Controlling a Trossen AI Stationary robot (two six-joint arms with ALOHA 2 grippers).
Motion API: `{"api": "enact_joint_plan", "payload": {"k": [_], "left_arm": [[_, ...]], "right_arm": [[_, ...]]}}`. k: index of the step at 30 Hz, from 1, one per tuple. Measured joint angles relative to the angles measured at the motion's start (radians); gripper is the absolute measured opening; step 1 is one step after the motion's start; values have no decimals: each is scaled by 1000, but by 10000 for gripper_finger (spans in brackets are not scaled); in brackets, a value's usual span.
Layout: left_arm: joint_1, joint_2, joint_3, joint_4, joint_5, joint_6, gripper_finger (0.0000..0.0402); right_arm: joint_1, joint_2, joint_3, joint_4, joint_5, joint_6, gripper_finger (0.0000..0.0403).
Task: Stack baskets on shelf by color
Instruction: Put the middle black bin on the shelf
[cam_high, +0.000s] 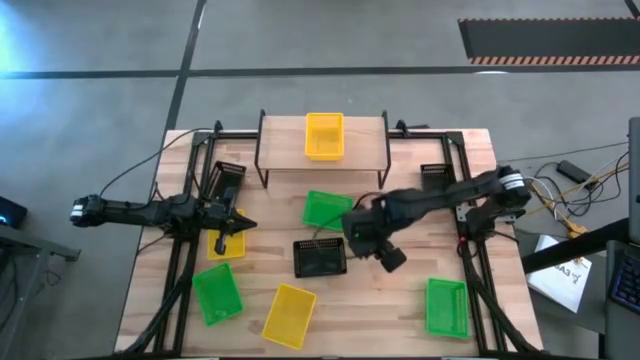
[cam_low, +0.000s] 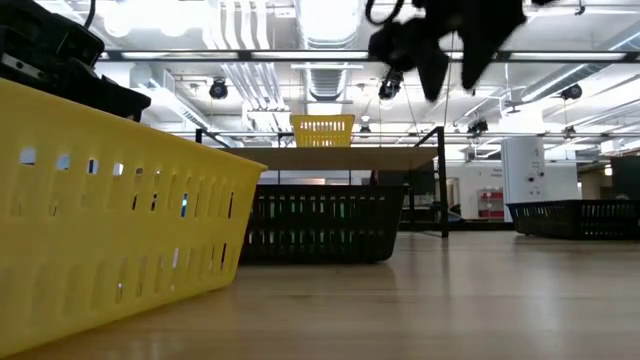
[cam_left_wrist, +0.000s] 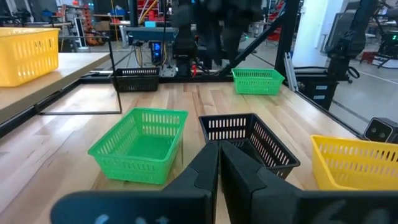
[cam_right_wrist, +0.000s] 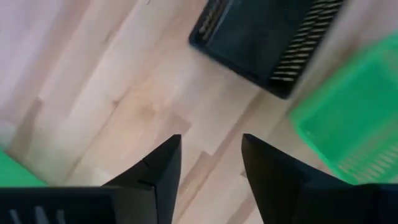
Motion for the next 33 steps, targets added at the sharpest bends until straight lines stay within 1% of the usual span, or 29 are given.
{"api": "enact_joint_plan", "payload": {"k": [4,7,9,14,19,22,25,32,33], "left_arm": [[0,0,0,-1,0,0,0],[0,0,0,0,0,0,0],[0,0,0,0,0,0,0],[0,-1,0,-1,0,0,0],[0,-1,0,0,0,0,0],[0,-1,0,0,0,0,0],[0,0,0,-1,0,0,0],[0,-1,0,0,0,0,0],[0,-1,0,0,0,0,0]], "right_arm": [[10,50,-38,114,4,-203,186],[10,91,-41,195,34,-332,189],[9,123,-38,205,55,-405,189],[9,193,-32,216,66,-526,187],[11,246,-32,263,82,-541,176],[12,258,-32,303,99,-541,159],[12,258,-32,310,98,-542,131],[14,260,-32,316,77,-507,28],[15,262,-32,315,69,-507,18]]}}
